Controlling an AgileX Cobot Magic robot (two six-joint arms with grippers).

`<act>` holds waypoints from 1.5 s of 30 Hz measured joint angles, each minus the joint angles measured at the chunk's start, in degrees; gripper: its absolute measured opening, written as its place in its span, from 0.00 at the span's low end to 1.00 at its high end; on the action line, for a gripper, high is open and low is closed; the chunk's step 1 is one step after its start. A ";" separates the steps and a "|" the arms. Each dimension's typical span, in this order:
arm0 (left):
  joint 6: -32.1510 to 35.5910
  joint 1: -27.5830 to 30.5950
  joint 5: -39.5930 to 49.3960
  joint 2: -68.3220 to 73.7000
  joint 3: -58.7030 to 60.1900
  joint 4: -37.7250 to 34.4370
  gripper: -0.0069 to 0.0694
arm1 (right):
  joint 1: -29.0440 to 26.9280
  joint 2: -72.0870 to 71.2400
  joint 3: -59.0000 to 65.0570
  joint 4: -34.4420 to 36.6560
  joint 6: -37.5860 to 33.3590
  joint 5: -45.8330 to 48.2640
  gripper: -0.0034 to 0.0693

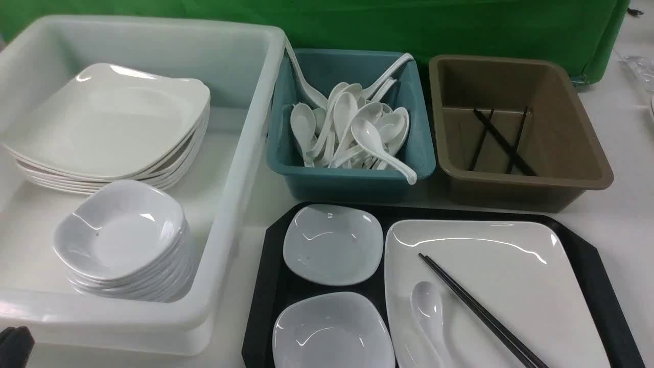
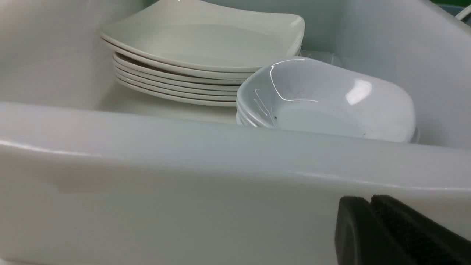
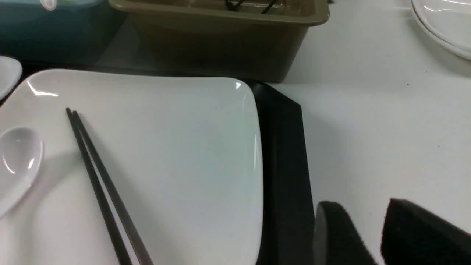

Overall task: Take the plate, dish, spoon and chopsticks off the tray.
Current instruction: Use the right arm to grab a pair of chopsticks from the plate

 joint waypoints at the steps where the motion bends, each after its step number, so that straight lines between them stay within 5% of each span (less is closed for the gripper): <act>1: 0.00 0.00 0.00 0.00 0.00 0.00 0.11 | 0.00 0.00 0.00 0.00 0.00 0.00 0.38; 20: -0.24 0.00 -0.13 0.00 0.00 -0.09 0.11 | 0.00 0.00 0.00 0.00 0.00 0.00 0.38; 27: -7.30 0.00 -11.70 0.00 0.00 -17.48 0.11 | 0.00 0.00 0.00 0.00 0.00 0.00 0.38; 33: -14.15 -0.05 -22.57 0.00 0.00 -21.12 0.11 | 0.00 0.00 0.00 0.00 0.00 0.00 0.38; 39: -16.91 -2.66 -9.49 3.47 -11.46 -11.81 0.11 | 0.00 0.00 0.00 0.00 0.03 0.00 0.38; 45: -1.97 -9.74 14.82 23.17 -30.11 -13.13 0.11 | 0.00 0.00 0.00 0.00 0.03 0.00 0.38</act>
